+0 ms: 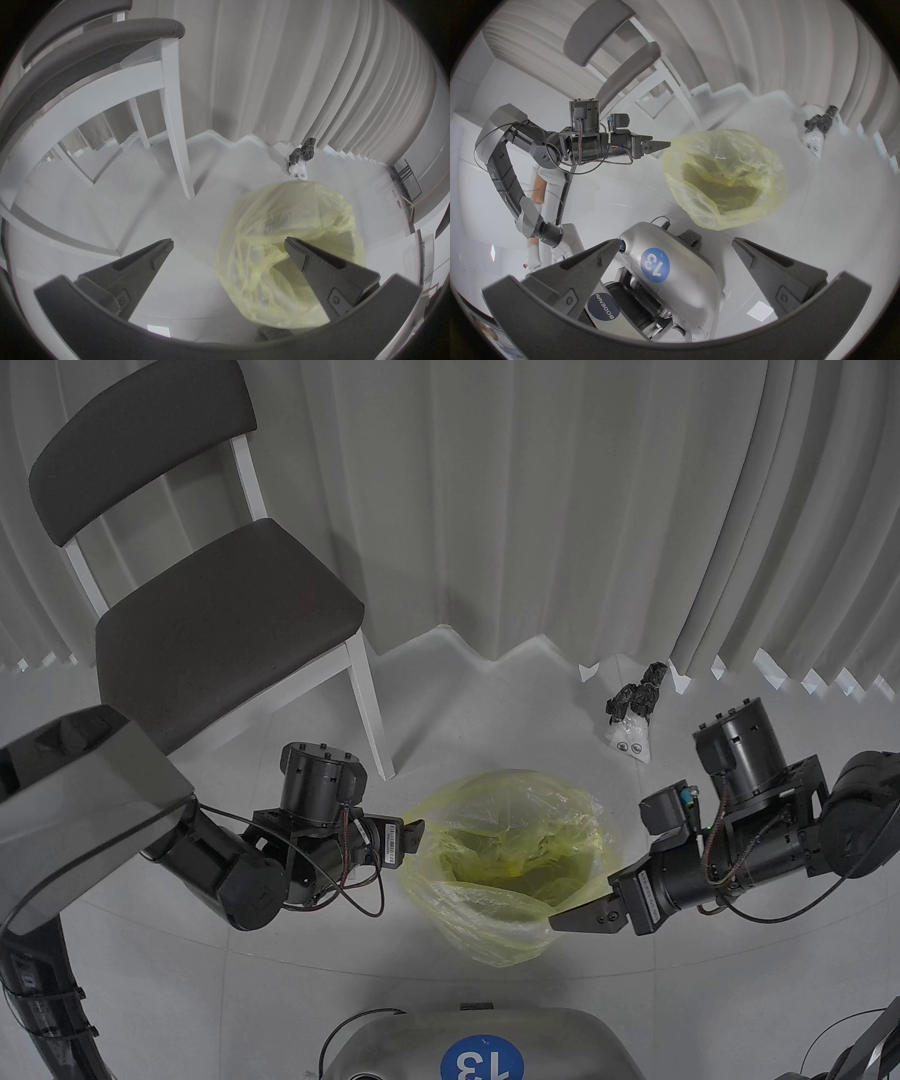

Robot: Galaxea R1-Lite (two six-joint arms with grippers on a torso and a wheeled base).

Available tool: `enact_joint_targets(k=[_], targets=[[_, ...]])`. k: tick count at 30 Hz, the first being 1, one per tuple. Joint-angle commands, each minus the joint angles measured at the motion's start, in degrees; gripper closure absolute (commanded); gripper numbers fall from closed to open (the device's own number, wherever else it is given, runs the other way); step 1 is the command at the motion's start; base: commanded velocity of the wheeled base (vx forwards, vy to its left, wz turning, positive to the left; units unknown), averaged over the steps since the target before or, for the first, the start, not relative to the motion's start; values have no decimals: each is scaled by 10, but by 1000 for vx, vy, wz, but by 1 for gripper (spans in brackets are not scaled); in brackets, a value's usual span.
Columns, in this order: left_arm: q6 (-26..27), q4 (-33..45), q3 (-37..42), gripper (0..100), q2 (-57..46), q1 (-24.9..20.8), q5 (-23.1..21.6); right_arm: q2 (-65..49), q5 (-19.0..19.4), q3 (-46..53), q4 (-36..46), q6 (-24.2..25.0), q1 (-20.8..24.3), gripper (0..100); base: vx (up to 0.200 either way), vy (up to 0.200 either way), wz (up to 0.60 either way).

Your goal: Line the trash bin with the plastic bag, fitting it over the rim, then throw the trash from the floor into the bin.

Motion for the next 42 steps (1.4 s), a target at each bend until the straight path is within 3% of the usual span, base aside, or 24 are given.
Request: enact_joint_targets(k=[1,10,27,34,42], targets=[[0,-3,31,0,-55,-1,0,63,3,-38,-16,-3,25,0,0,0,0],[1,-1,26,0,-109,4,3,194,20,-148,-14,-31,32,0,0,0,0],[1,-5,42,0,-168,38,12,371,29,-308,-12,-37,16,0,0,0,0],[1,-10,47,0,-172,39,12,381,53,-323,-9,-38,21,0,0,0,0],[0,-17,50,0,-172,39,12,376,55,-316,0,-36,53,0,0,0,0]])
